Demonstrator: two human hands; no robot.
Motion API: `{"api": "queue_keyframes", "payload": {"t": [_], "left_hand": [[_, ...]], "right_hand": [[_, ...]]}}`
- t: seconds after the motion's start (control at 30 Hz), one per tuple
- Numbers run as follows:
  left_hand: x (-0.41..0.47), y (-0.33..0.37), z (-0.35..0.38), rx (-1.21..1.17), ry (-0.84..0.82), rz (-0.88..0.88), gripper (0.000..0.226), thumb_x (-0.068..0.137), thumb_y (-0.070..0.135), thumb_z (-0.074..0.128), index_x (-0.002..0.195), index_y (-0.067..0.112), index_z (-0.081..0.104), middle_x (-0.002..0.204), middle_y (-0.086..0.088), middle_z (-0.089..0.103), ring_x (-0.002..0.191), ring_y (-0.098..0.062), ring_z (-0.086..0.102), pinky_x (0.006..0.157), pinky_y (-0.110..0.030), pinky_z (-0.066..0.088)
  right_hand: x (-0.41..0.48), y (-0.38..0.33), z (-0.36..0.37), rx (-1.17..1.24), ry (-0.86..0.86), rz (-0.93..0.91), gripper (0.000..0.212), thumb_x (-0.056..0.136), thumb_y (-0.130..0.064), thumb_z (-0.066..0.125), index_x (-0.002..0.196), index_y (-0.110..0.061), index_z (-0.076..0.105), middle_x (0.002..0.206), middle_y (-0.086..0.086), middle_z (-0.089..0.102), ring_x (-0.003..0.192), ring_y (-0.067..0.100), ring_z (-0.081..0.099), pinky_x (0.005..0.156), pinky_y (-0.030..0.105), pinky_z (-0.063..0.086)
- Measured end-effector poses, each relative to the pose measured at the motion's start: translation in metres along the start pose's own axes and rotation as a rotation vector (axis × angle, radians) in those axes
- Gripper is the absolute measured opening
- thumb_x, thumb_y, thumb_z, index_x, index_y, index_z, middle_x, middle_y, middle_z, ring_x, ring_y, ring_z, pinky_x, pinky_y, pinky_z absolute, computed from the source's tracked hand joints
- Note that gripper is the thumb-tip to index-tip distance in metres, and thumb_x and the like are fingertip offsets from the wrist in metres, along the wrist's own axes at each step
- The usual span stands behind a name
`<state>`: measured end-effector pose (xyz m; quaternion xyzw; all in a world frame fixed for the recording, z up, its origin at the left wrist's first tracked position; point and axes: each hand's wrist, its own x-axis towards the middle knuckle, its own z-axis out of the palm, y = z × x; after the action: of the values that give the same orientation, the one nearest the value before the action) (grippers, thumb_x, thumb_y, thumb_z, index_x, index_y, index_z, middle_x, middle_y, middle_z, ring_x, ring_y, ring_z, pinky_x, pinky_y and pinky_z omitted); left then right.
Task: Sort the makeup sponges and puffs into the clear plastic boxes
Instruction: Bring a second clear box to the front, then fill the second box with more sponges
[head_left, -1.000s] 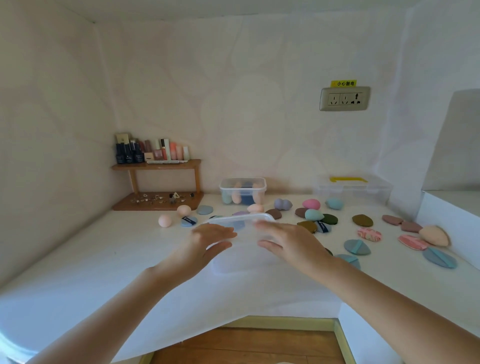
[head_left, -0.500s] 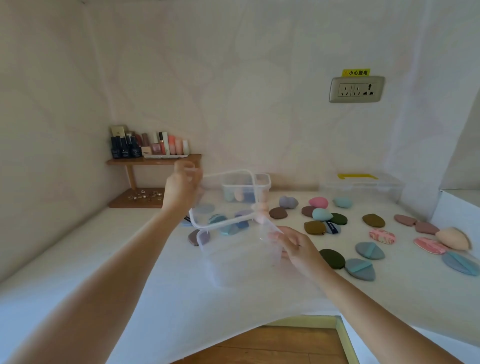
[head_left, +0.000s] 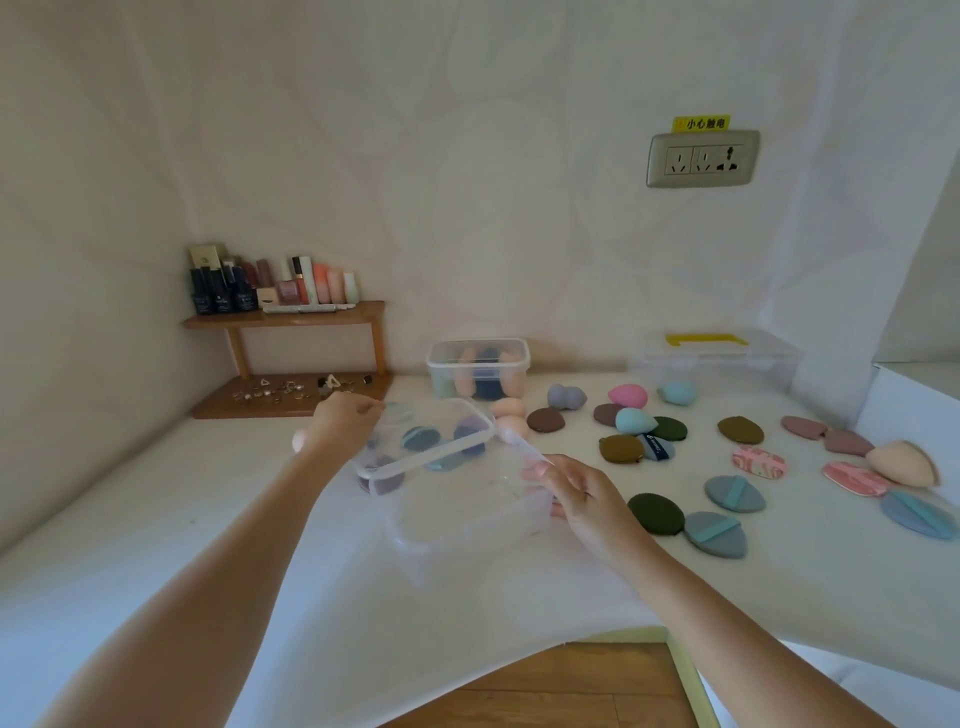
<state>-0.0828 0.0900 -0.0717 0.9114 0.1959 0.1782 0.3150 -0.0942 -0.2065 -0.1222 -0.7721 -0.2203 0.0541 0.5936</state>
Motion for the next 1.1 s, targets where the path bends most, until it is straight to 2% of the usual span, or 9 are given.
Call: {"api": "queue_keyframes", "payload": {"t": [0.17,0.3,0.4,0.53,0.67,0.83,0.93,1.0,1.1], "left_hand": [[-0.035,0.014,-0.014,-0.068,0.124,0.166,0.039,0.096,0.038,0.046,0.128,0.019,0.056,0.144,-0.002,0.043,0.125,-0.023,0.047,0.099,-0.036,0.042],[-0.105,0.002,-0.006,-0.101,0.194,0.779,0.038,0.097,0.038,0.038,0.107,0.015,0.066,0.122,0.002,0.053,0.118,-0.013,0.046,0.098,-0.034,0.04],[-0.125,-0.011,-0.007,-0.034,0.077,0.949,0.044,0.096,0.044,0.038,0.092,0.01,0.066,0.106,-0.001,0.059,0.111,-0.019,0.052,0.101,-0.044,0.036],[-0.134,-0.026,-0.006,0.157,0.061,0.99,0.034,0.092,0.044,0.047,0.083,0.014,0.058,0.09,0.002,0.057,0.097,-0.016,0.056,0.113,-0.047,0.022],[-0.135,-0.03,-0.005,0.134,-0.003,0.971,0.033,0.095,0.041,0.041,0.085,0.013,0.054,0.092,0.003,0.054,0.095,-0.017,0.054,0.115,-0.045,0.017],[-0.135,-0.029,-0.007,0.004,-0.03,0.925,0.034,0.097,0.045,0.033,0.083,0.018,0.05,0.096,0.004,0.054,0.101,-0.014,0.053,0.117,-0.04,0.014],[-0.134,-0.029,-0.006,-0.001,-0.056,0.907,0.035,0.097,0.044,0.032,0.084,0.017,0.05,0.099,0.005,0.054,0.105,-0.014,0.052,0.117,-0.041,0.013],[-0.133,-0.029,-0.004,-0.004,-0.07,0.897,0.035,0.097,0.045,0.032,0.085,0.017,0.05,0.101,0.005,0.054,0.108,-0.014,0.05,0.117,-0.041,0.012],[-0.131,-0.027,-0.003,-0.007,-0.093,0.883,0.034,0.097,0.044,0.033,0.086,0.016,0.049,0.105,0.004,0.053,0.113,-0.015,0.048,0.117,-0.039,0.01]], "right_hand": [[0.0,-0.001,0.001,-0.027,0.021,-0.011,0.039,0.074,-0.068,0.045,0.098,-0.04,0.061,0.102,0.016,0.065,0.096,0.026,0.063,0.092,0.049,0.05],[0.006,-0.003,0.002,-0.072,0.023,0.009,0.052,0.086,-0.06,0.047,0.1,-0.013,0.065,0.087,0.013,0.065,0.09,0.03,0.062,0.085,0.037,0.051],[0.014,-0.008,0.002,-0.104,-0.008,0.073,0.048,0.093,-0.053,0.043,0.103,-0.011,0.064,0.097,0.008,0.066,0.09,0.021,0.063,0.077,0.024,0.046],[0.031,-0.009,0.002,0.099,0.077,0.118,0.039,0.094,-0.055,0.037,0.109,-0.025,0.058,0.11,0.004,0.064,0.097,0.018,0.063,0.09,0.036,0.054],[0.058,-0.007,-0.005,-0.172,0.261,-0.035,0.029,0.099,-0.035,0.044,0.114,-0.014,0.058,0.113,0.006,0.063,0.1,0.019,0.059,0.087,0.033,0.045],[0.09,-0.012,-0.004,-0.481,0.016,-0.097,0.035,0.094,-0.034,0.056,0.125,-0.018,0.055,0.109,-0.006,0.058,0.098,0.01,0.056,0.087,0.024,0.045],[0.102,-0.017,0.004,-0.44,0.028,-0.035,0.014,0.096,-0.023,0.051,0.094,-0.013,0.061,0.082,-0.006,0.055,0.074,0.008,0.05,0.069,0.017,0.037],[0.108,-0.021,0.002,-0.439,-0.016,0.027,0.022,0.096,-0.016,0.046,0.081,-0.002,0.056,0.069,-0.005,0.047,0.061,0.007,0.042,0.061,0.016,0.034],[0.112,-0.028,-0.01,-0.587,-0.064,0.013,0.016,0.09,-0.014,0.054,0.093,-0.002,0.062,0.085,-0.001,0.058,0.07,0.007,0.05,0.067,0.013,0.04]]}}
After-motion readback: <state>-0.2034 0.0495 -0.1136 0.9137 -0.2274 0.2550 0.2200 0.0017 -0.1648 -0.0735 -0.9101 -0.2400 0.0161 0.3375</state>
